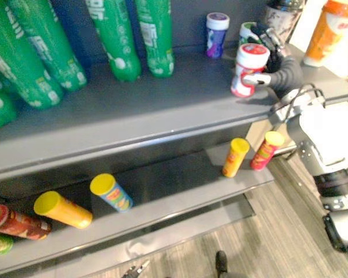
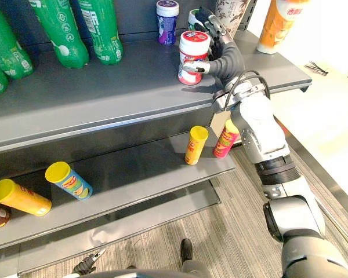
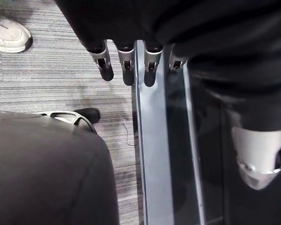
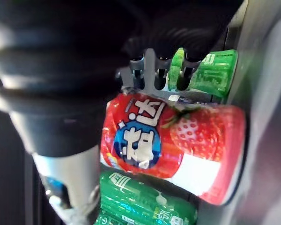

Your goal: Put the gum and the chips on the shelf.

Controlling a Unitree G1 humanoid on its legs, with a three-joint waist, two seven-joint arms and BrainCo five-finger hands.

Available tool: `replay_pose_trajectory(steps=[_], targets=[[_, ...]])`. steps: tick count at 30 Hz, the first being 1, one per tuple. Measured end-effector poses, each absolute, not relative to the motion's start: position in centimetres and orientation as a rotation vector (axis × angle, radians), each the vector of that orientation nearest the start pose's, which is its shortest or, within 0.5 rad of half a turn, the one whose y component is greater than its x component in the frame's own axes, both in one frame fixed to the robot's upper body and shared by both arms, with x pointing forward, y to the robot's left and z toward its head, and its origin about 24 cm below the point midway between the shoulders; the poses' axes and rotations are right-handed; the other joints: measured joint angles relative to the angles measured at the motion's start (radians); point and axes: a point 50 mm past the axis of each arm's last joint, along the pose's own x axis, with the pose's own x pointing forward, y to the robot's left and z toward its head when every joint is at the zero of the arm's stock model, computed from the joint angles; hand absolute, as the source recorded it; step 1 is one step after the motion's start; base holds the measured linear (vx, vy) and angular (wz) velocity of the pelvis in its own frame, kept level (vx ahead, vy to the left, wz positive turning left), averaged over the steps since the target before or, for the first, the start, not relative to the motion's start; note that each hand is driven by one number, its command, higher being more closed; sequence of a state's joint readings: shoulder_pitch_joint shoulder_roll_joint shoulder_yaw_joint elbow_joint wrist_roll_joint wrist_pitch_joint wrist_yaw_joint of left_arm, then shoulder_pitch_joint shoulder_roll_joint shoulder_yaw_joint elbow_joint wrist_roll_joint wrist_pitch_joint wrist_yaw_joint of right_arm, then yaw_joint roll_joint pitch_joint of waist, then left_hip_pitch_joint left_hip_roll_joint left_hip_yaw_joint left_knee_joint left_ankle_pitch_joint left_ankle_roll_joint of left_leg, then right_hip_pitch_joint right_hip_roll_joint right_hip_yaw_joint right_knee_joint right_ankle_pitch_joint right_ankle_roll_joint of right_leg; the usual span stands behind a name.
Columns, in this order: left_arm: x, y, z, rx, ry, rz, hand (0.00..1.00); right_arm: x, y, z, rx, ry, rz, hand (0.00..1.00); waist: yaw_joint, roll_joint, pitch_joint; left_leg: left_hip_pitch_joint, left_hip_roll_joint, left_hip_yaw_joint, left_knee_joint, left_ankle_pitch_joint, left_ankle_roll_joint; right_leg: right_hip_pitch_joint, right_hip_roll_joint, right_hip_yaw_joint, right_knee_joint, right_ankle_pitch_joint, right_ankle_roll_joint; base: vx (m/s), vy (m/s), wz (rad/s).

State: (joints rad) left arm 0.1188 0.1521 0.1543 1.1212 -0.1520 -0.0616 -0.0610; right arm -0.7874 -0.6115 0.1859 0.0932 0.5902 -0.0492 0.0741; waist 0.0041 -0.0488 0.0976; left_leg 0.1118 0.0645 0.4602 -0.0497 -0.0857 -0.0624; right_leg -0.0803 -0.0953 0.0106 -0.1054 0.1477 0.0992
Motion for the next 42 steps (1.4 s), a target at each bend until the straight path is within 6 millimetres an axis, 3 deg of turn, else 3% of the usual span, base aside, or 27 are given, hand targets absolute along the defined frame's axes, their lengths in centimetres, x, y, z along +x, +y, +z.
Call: replay_pose_trajectory(steps=[4, 11, 19, 22, 25, 27, 30, 38, 42], targets=[[6.8, 22.7, -16.2, -0.11, 1.126, 0.29, 0.0, 33.0, -17.5, 28.3, -0.084, -0.682, 0.331, 0.0, 0.0, -0.002, 0.001, 0.0, 0.0, 0.0, 0.0, 0.0, 0.0, 0.0, 0.0, 0.0, 0.0, 0.0, 0.0, 0.0, 0.0, 0.0], [6.7, 22.7, -16.2, -0.115, 1.128, 0.298, 0.0, 30.2, -21.0, 32.6, -0.152, -0.878, 0.233, 0.0, -0.006, -0.004, 0.002, 0.003, -0.001, 0.004, -0.003, 0.0, 0.0, 0.0, 0.001, 0.002, 0.0, 0.0, 0.0, 0.0, 0.0, -0.01], [6.1, 22.5, -16.4, -0.117, 1.139, 0.309, 0.0, 27.9, -24.7, 34.9, -0.076, -1.028, 0.066, 0.0, -0.032, -0.003, 0.002, 0.016, -0.003, 0.028, -0.017, -0.001, -0.003, -0.005, 0.008, 0.025, 0.0, 0.0, 0.0, -0.01, -0.017, -0.09], [6.1, 22.5, -16.3, -0.127, 1.132, 0.32, 0.0, 25.9, -26.8, 34.5, -0.061, -1.084, -0.02, 0.0, -0.029, -0.004, 0.001, 0.016, -0.001, 0.028, -0.019, -0.002, -0.004, -0.005, 0.01, 0.024, 0.0, 0.0, 0.0, 0.0, 0.0, 0.0], [5.9, 22.5, -16.4, -0.145, 1.132, 0.342, 0.0, 23.3, -29.2, 31.8, -0.064, -1.084, -0.15, 0.0, -0.035, -0.004, 0.001, 0.016, -0.001, 0.027, -0.021, -0.002, -0.004, -0.006, 0.01, 0.023, 0.0, 0.0, 0.0, -0.01, -0.011, 0.0], [5.6, 22.5, -16.4, -0.142, 1.137, 0.346, 0.0, 21.7, -30.7, 28.9, -0.058, -1.056, -0.265, 0.0, -0.053, -0.003, 0.0, 0.015, -0.003, 0.026, -0.022, -0.002, -0.004, -0.007, 0.008, 0.022, 0.0, -0.001, 0.0, -0.04, -0.023, 0.0], [5.3, 22.6, -16.4, -0.16, 1.139, 0.373, 0.0, 20.0, -31.5, 25.0, -0.076, -0.953, -0.367, 0.0, -0.062, -0.002, -0.007, 0.011, -0.003, 0.029, -0.021, -0.002, -0.004, -0.013, 0.002, 0.021, 0.0, -0.001, 0.001, -0.05, -0.023, -0.04], [5.0, 22.4, -16.5, -0.154, 1.131, 0.375, 0.0, 17.5, -31.0, 15.5, -0.027, -0.609, -0.502, 0.0, -0.082, 0.005, -0.033, -0.006, -0.006, 0.006, -0.016, 0.0, -0.002, -0.018, -0.008, -0.004, 0.0, -0.002, 0.0, -0.04, -0.038, 0.08], [5.0, 22.4, -16.4, -0.147, 1.129, 0.375, 0.0, 17.2, -29.4, 11.2, 0.039, -0.424, -0.441, 0.0, -0.082, 0.005, -0.034, -0.007, -0.01, -0.003, -0.015, 0.001, -0.001, -0.014, -0.014, -0.01, 0.0, -0.001, 0.0, -0.03, -0.026, 0.07]])
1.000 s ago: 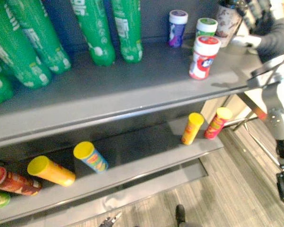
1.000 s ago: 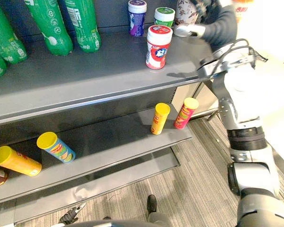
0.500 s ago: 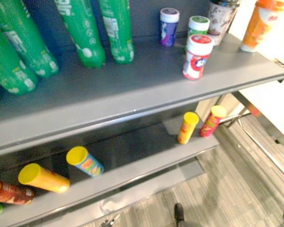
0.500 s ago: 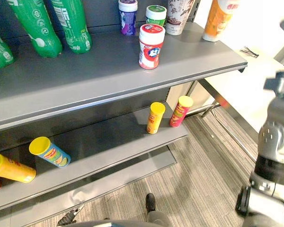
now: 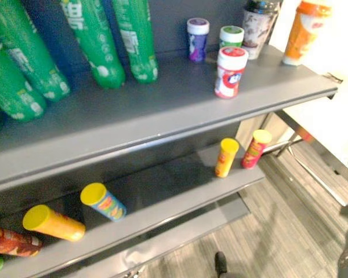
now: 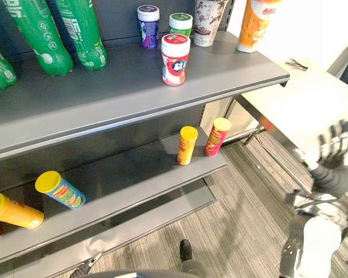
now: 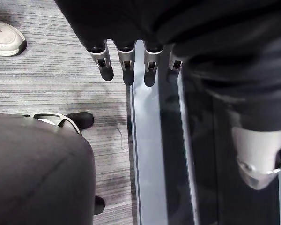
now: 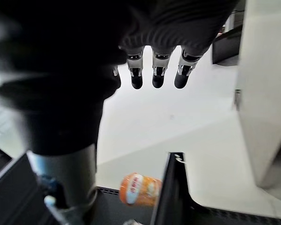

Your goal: Put the gum and the chips on the shelf.

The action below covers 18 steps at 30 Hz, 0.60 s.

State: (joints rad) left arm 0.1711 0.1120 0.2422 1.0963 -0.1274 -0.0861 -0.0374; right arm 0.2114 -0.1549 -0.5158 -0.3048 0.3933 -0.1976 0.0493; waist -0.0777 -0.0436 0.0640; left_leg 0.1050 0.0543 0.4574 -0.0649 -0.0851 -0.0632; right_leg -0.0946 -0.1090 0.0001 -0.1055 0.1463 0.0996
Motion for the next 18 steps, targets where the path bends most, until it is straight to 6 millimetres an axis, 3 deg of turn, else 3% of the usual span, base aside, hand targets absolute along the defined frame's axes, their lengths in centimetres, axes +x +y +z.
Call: replay_pose_trajectory(steps=[8, 12, 18], targets=[[5.4, 22.3, -16.4, -0.125, 1.127, 0.348, 0.0, 15.7, -25.4, 0.5, 0.23, 0.084, -0.201, 0.0, 0.007, 0.008, -0.005, -0.03, 0.006, -0.033, 0.055, -0.017, 0.001, 0.012, -0.008, -0.033, 0.0, -0.005, 0.005, -0.03, -0.042, 0.12], [5.7, 22.3, -16.4, -0.123, 1.121, 0.345, 0.0, 13.2, -25.6, -5.2, 0.292, 0.349, -0.261, 0.0, 0.028, 0.015, -0.006, -0.031, 0.012, -0.034, 0.063, -0.018, 0.0, 0.014, -0.009, -0.035, 0.0, -0.005, 0.004, -0.04, -0.043, 0.02], [5.8, 22.0, -16.5, -0.114, 1.13, 0.326, 0.0, 9.5, -26.0, -11.3, 0.342, 0.658, -0.448, 0.0, 0.029, 0.032, -0.003, -0.031, 0.013, -0.053, 0.068, -0.018, 0.0, 0.028, -0.011, -0.052, 0.0, -0.007, 0.002, -0.04, -0.043, 0.08]])
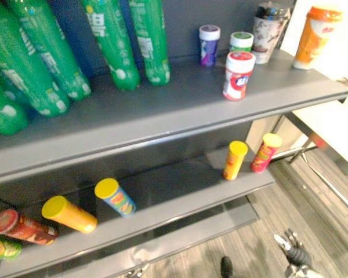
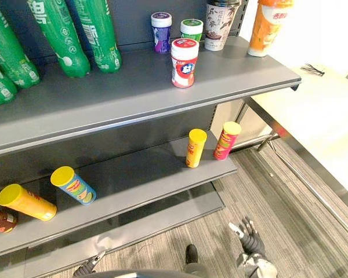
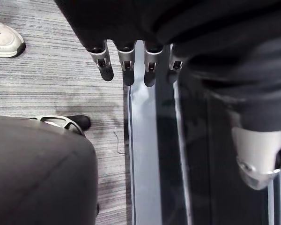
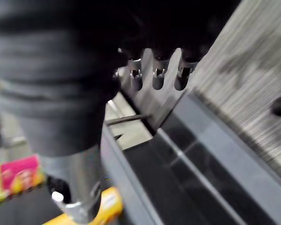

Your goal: Put the gum and the chips on the shelf.

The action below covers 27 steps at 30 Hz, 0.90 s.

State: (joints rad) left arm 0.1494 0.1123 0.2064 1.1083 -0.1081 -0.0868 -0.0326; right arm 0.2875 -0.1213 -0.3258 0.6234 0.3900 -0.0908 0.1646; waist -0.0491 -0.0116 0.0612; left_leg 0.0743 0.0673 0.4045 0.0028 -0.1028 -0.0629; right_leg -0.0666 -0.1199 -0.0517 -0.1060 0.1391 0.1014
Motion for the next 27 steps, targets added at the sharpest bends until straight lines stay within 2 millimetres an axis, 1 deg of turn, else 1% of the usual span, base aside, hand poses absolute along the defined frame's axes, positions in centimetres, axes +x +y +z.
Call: replay_pose_trajectory(steps=[1, 3, 7, 10, 14, 17, 20, 22, 23, 24, 25, 26, 27], targets=[[5.8, 21.9, -16.5, -0.108, 1.13, 0.326, 0.0, 8.7, -25.9, -12.2, 0.356, 0.712, -0.492, 0.0, 0.002, 0.001, 0.0, 0.0, 0.0, -0.002, 0.0, 0.0, 0.0, 0.001, 0.0, -0.002, 0.0, -0.001, 0.0, -0.04, -0.035, 0.07], [5.9, 21.9, -16.5, -0.11, 1.128, 0.334, 0.0, 7.8, -25.4, -13.6, 0.363, 0.803, -0.543, 0.0, 0.005, 0.001, 0.001, -0.001, 0.0, -0.003, -0.001, -0.001, -0.003, 0.001, -0.001, -0.003, 0.0, -0.005, 0.0, -0.04, -0.039, 0.03], [6.3, 21.7, -16.5, -0.11, 1.122, 0.345, 0.0, 6.2, -24.5, -15.0, 0.397, 0.904, -0.611, 0.0, 0.027, 0.003, 0.005, -0.002, -0.002, -0.008, -0.005, -0.002, -0.004, 0.004, -0.004, -0.01, 0.0, -0.009, -0.004, -0.03, -0.021, 0.03], [6.2, 21.7, -16.5, -0.104, 1.119, 0.357, 0.0, 6.3, -24.0, -15.2, 0.403, 0.915, -0.647, 0.0, 0.026, 0.001, 0.007, 0.0, -0.006, -0.01, -0.018, 0.004, -0.002, 0.003, -0.006, -0.012, 0.0, -0.009, -0.004, -0.01, -0.008, 0.02], [6.1, 21.7, -16.5, -0.12, 1.109, 0.4, 0.0, 6.3, -23.5, -15.5, 0.341, 0.95, -0.618, 0.0, 0.025, -0.001, 0.008, 0.0, -0.009, -0.026, -0.019, 0.005, 0.0, 0.008, -0.007, -0.026, 0.0, -0.012, 0.003, 0.0, -0.019, 0.1], [6.1, 21.7, -16.5, -0.121, 1.107, 0.399, 0.0, 5.6, -23.2, -15.9, 0.369, 0.986, -0.62, 0.0, 0.026, -0.004, 0.01, 0.005, -0.01, -0.04, -0.022, 0.008, 0.004, 0.018, -0.007, -0.042, 0.0, -0.015, 0.005, 0.02, -0.029, 0.15], [6.1, 21.8, -16.5, -0.123, 1.108, 0.395, 0.0, 5.5, -22.9, -16.1, 0.387, 1.002, -0.61, 0.0, 0.026, -0.003, 0.014, 0.014, -0.012, -0.04, -0.034, 0.01, 0.007, 0.022, -0.007, -0.044, 0.0, -0.015, 0.005, 0.0, -0.006, 0.02], [6.2, 21.9, -16.5, -0.124, 1.103, 0.394, 0.0, 5.4, -22.8, -16.2, 0.399, 1.007, -0.614, 0.0, 0.026, -0.008, 0.023, 0.012, -0.013, -0.041, -0.028, 0.008, 0.007, 0.023, -0.008, -0.044, 0.0, -0.017, 0.007, 0.0, 0.002, 0.02], [6.6, 22.1, -16.4, -0.128, 1.091, 0.397, 0.0, 5.6, -22.8, -16.3, 0.416, 1.005, -0.628, 0.0, 0.026, -0.012, 0.037, -0.019, -0.006, -0.047, 0.033, -0.022, 0.01, 0.02, -0.018, -0.047, 0.007, -0.026, 0.013, -0.02, 0.017, 0.17], [7.5, 22.0, -16.2, -0.156, 1.063, 0.409, 0.0, 6.1, -23.1, -16.2, 0.421, 0.993, -0.636, 0.0, 0.023, -0.005, 0.067, -0.066, 0.01, -0.062, 0.138, -0.069, 0.016, 0.012, -0.019, -0.054, 0.036, -0.041, 0.015, -0.03, 0.016, 0.2], [8.0, 21.9, -16.2, -0.171, 1.047, 0.412, 0.0, 6.4, -23.3, -16.1, 0.425, 0.982, -0.643, 0.0, 0.024, -0.001, 0.086, -0.085, 0.024, -0.066, 0.184, -0.09, 0.017, 0.003, -0.018, -0.056, 0.064, -0.048, 0.016, -0.07, 0.013, 0.18], [8.6, 21.6, -16.1, -0.203, 1.025, 0.422, 0.0, 6.9, -23.4, -16.0, 0.431, 0.966, -0.65, 0.0, 0.026, 0.006, 0.11, -0.12, 0.037, -0.075, 0.253, -0.123, 0.024, -0.027, -0.017, -0.057, 0.122, -0.072, 0.019, -0.07, 0.032, 0.13], [8.9, 21.6, -16.0, -0.221, 1.009, 0.434, 0.0, 7.1, -23.5, -16.0, 0.435, 0.96, -0.652, 0.0, 0.024, 0.015, 0.118, -0.141, 0.044, -0.085, 0.289, -0.139, 0.026, -0.044, -0.02, -0.057, 0.157, -0.087, 0.022, -0.08, 0.066, 0.12]])
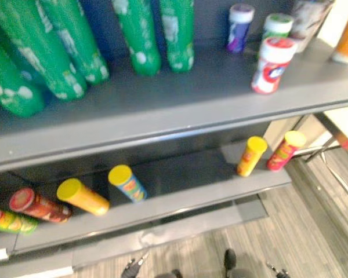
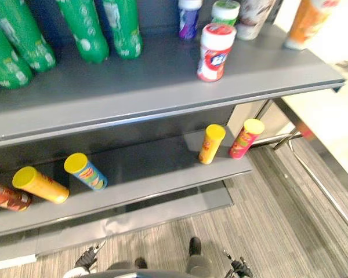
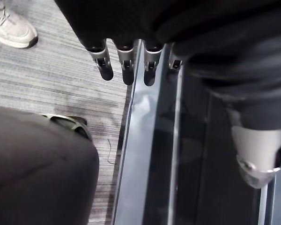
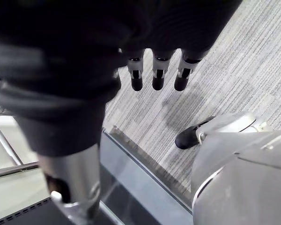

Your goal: Put the gum and the chips on the shelf.

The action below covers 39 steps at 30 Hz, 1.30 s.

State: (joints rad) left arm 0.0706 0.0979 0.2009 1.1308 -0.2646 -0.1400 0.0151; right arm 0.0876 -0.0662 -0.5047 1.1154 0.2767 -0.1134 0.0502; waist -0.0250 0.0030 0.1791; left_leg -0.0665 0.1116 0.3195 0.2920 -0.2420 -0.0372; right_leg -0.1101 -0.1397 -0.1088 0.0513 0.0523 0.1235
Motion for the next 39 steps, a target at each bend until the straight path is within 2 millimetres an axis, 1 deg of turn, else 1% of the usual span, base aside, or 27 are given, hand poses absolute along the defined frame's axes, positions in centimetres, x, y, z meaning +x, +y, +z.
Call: replay_pose_trajectory(steps=[1, 3, 4, 6, 7, 8, 9, 10, 12, 14, 15, 16, 17, 18, 19, 20, 21, 22, 23, 24, 26, 29, 30, 33, 34, 37, 39], targets=[[9.3, 21.8, -15.9, -0.225, 0.993, 0.437, 0.0, 7.0, -23.3, -16.0, 0.443, 0.959, -0.657, 0.0, 0.002, -0.008, 0.011, -0.023, 0.006, 0.001, 0.043, -0.022, 0.009, -0.022, -0.004, 0.003, 0.034, -0.009, 0.005, -0.05, 0.075, 0.07], [9.5, 21.9, -15.7, -0.222, 0.982, 0.438, 0.0, 7.1, -23.2, -16.0, 0.454, 0.953, -0.662, 0.0, 0.003, -0.013, 0.019, -0.042, 0.013, 0.008, 0.079, -0.043, 0.016, -0.031, -0.004, 0.01, 0.039, -0.007, 0.008, -0.06, 0.091, -0.2], [9.7, 22.0, -15.6, -0.221, 0.97, 0.438, 0.0, 7.3, -22.9, -16.0, 0.461, 0.945, -0.661, 0.0, 0.007, -0.013, 0.022, -0.066, 0.032, 0.042, 0.136, -0.079, 0.025, -0.049, 0.002, 0.038, 0.04, 0.003, 0.022, -0.08, 0.122, -0.49], [9.7, 21.9, -15.6, -0.221, 0.967, 0.437, 0.0, 7.7, -22.6, -15.9, 0.47, 0.928, -0.656, 0.0, 0.01, -0.011, 0.023, -0.076, 0.049, 0.082, 0.169, -0.103, 0.033, -0.066, 0.011, 0.069, 0.034, 0.019, 0.024, -0.12, 0.149, -0.79], [9.6, 21.7, -15.7, -0.223, 0.971, 0.437, 0.0, 8.1, -21.9, -15.9, 0.489, 0.918, -0.647, 0.0, 0.012, -0.001, 0.023, -0.089, 0.074, 0.141, 0.18, -0.112, 0.05, -0.093, 0.009, 0.065, 0.033, 0.011, -0.004, -0.12, 0.129, -0.99], [9.7, 21.6, -15.7, -0.225, 0.968, 0.434, 0.0, 8.3, -21.7, -15.9, 0.497, 0.915, -0.64, 0.0, 0.013, 0.004, 0.026, -0.087, 0.088, 0.164, 0.18, -0.112, 0.051, -0.109, 0.007, 0.035, 0.068, -0.002, -0.025, -0.09, 0.114, -1.15], [9.9, 21.3, -15.7, -0.227, 0.966, 0.425, 0.0, 8.5, -22.1, -15.8, 0.502, 0.901, -0.65, 0.0, 0.009, 0.016, 0.031, -0.079, 0.118, 0.198, 0.178, -0.111, 0.052, -0.124, -0.001, -0.051, 0.174, -0.035, -0.069, 0.0, 0.113, -1.07], [9.9, 21.2, -15.7, -0.228, 0.964, 0.422, 0.0, 8.5, -22.2, -15.8, 0.492, 0.907, -0.644, 0.0, 0.011, 0.029, 0.038, -0.051, 0.139, 0.243, 0.16, -0.099, 0.05, -0.11, -0.016, -0.117, 0.259, -0.059, -0.096, 0.05, 0.12, -1.07], [10.1, 21.4, -15.5, -0.216, 0.956, 0.412, 0.0, 8.6, -21.8, -15.8, 0.47, 0.922, -0.614, 0.0, 0.01, 0.016, 0.032, -0.019, 0.149, 0.313, 0.118, -0.069, 0.046, -0.063, -0.047, -0.181, 0.299, -0.085, -0.097, 0.07, 0.026, -1.01], [10.6, 21.3, -15.3, -0.213, 0.936, 0.398, 0.0, 9.2, -21.7, -15.7, 0.449, 0.92, -0.576, 0.0, 0.011, 0.004, 0.027, -0.003, 0.165, 0.389, 0.11, -0.057, 0.042, -0.045, -0.067, -0.24, 0.283, -0.098, -0.096, 0.02, -0.105, -1.18], [10.6, 21.3, -15.3, -0.213, 0.936, 0.398, 0.0, 9.8, -21.6, -15.6, 0.433, 0.915, -0.551, 0.0, 0.012, 0.004, 0.028, 0.021, 0.177, 0.441, 0.112, -0.049, 0.03, -0.046, -0.061, -0.276, 0.263, -0.1, -0.1, 0.01, -0.137, -1.28], [10.5, 21.1, -15.4, -0.219, 0.939, 0.396, 0.0, 9.9, -21.7, -15.6, 0.427, 0.912, -0.544, 0.0, 0.013, 0.007, 0.027, 0.035, 0.181, 0.466, 0.112, -0.044, 0.03, -0.045, -0.048, -0.281, 0.245, -0.094, -0.093, 0.01, -0.156, -1.43], [10.3, 20.6, -15.5, -0.234, 0.947, 0.391, 0.0, 10.2, -21.7, -15.5, 0.411, 0.912, -0.525, 0.0, 0.026, 0.019, 0.019, 0.053, 0.197, 0.512, 0.107, -0.039, 0.027, -0.032, -0.012, -0.272, 0.172, -0.072, -0.085, 0.0, -0.186, -1.42], [10.2, 20.6, -15.6, -0.236, 0.949, 0.388, 0.0, 10.8, -21.4, -15.4, 0.401, 0.908, -0.496, 0.0, 0.031, 0.019, 0.008, 0.054, 0.216, 0.552, 0.107, -0.031, 0.013, -0.025, 0.012, -0.27, 0.096, -0.069, -0.08, 0.0, -0.207, -1.18], [10.2, 20.6, -15.6, -0.236, 0.949, 0.388, 0.0, 10.8, -21.3, -15.4, 0.401, 0.908, -0.493, 0.0, 0.03, 0.018, 0.007, 0.053, 0.217, 0.556, 0.108, -0.03, 0.013, -0.025, 0.015, -0.271, 0.086, -0.072, -0.079, 0.01, -0.239, -1.05], [10.7, 20.1, -15.5, -0.232, 0.943, 0.355, 0.0, 11.8, -21.3, -15.1, 0.393, 0.889, -0.468, 0.0, 0.026, 0.024, 0.015, 0.051, 0.252, 0.608, 0.114, -0.021, -0.006, -0.062, -0.016, -0.352, 0.15, -0.135, -0.101, 0.05, -0.174, -0.77], [10.7, 20.6, -15.5, -0.215, 0.946, 0.351, 0.0, 11.8, -21.1, -15.2, 0.393, 0.893, -0.459, 0.0, 0.024, 0.01, 0.016, 0.065, 0.262, 0.628, 0.12, -0.014, -0.02, -0.063, -0.034, -0.375, 0.164, -0.13, -0.062, 0.07, -0.148, -0.88], [10.6, 20.5, -15.5, -0.218, 0.951, 0.351, 0.0, 11.7, -21.1, -15.2, 0.393, 0.895, -0.458, 0.0, 0.025, 0.013, 0.018, 0.073, 0.273, 0.631, 0.12, -0.002, -0.034, -0.06, -0.014, -0.364, 0.155, -0.126, -0.067, 0.1, -0.241, -0.52], [10.4, 20.3, -15.6, -0.226, 0.958, 0.349, 0.0, 11.6, -21.3, -15.2, 0.389, 0.895, -0.462, 0.0, 0.022, 0.018, 0.015, 0.086, 0.284, 0.634, 0.106, 0.026, -0.047, -0.041, 0.019, -0.352, 0.129, -0.12, -0.077, 0.07, -0.312, -0.48], [10.4, 20.2, -15.6, -0.228, 0.959, 0.346, 0.0, 11.6, -21.5, -15.2, 0.384, 0.894, -0.465, 0.0, 0.017, 0.018, 0.015, 0.103, 0.292, 0.635, 0.088, 0.056, -0.052, -0.032, 0.039, -0.339, 0.115, -0.117, -0.083, 0.05, -0.327, -0.43], [10.4, 20.0, -15.7, -0.233, 0.96, 0.343, 0.0, 11.6, -21.9, -15.1, 0.374, 0.891, -0.463, 0.0, -0.001, 0.017, 0.016, 0.12, 0.297, 0.634, 0.078, 0.103, -0.064, -0.018, 0.056, -0.325, 0.1, -0.115, -0.093, 0.01, -0.173, -0.29], [10.7, 19.8, -15.6, -0.236, 0.953, 0.339, 0.0, 10.9, -22.6, -15.1, 0.358, 0.902, -0.476, 0.0, -0.008, 0.019, 0.017, 0.13, 0.299, 0.634, 0.079, 0.16, -0.081, -0.011, 0.064, -0.305, 0.085, -0.111, -0.109, -0.02, -0.115, -0.23], [10.7, 19.8, -15.6, -0.237, 0.954, 0.339, 0.0, 10.7, -22.7, -15.2, 0.358, 0.905, -0.483, 0.0, -0.011, 0.021, 0.019, 0.136, 0.299, 0.634, 0.078, 0.164, -0.081, -0.009, 0.066, -0.303, 0.085, -0.112, -0.113, -0.03, -0.036, -0.13], [10.6, 19.6, -15.7, -0.249, 0.957, 0.345, 0.0, 10.0, -23.3, -15.2, 0.367, 0.91, -0.525, 0.0, -0.042, 0.036, 0.03, 0.148, 0.301, 0.639, 0.074, 0.169, -0.087, -0.019, 0.071, -0.286, 0.109, -0.12, -0.124, -0.06, -0.005, -0.12], [10.6, 19.6, -15.7, -0.251, 0.957, 0.35, 0.0, 10.0, -23.3, -15.2, 0.368, 0.909, -0.528, 0.0, -0.048, 0.037, 0.031, 0.147, 0.301, 0.642, 0.075, 0.169, -0.087, -0.033, 0.069, -0.279, 0.127, -0.128, -0.13, -0.1, 0.012, -0.28], [11.2, 19.9, -15.6, -0.252, 0.957, 0.358, 0.0, 9.2, -23.6, -15.4, 0.388, 0.918, -0.571, 0.0, -0.06, 0.026, 0.063, 0.162, 0.303, 0.663, 0.095, 0.168, -0.088, -0.089, 0.049, -0.248, 0.246, -0.184, -0.144, -0.11, -0.022, -0.26], [11.5, 20.1, -15.5, -0.267, 0.945, 0.382, 0.0, 8.2, -23.8, -15.6, 0.418, 0.93, -0.634, 0.0, -0.08, 0.021, 0.079, 0.174, 0.332, 0.681, 0.133, 0.152, -0.088, -0.122, 0.047, -0.236, 0.338, -0.243, -0.151, -0.11, -0.094, -0.13]])
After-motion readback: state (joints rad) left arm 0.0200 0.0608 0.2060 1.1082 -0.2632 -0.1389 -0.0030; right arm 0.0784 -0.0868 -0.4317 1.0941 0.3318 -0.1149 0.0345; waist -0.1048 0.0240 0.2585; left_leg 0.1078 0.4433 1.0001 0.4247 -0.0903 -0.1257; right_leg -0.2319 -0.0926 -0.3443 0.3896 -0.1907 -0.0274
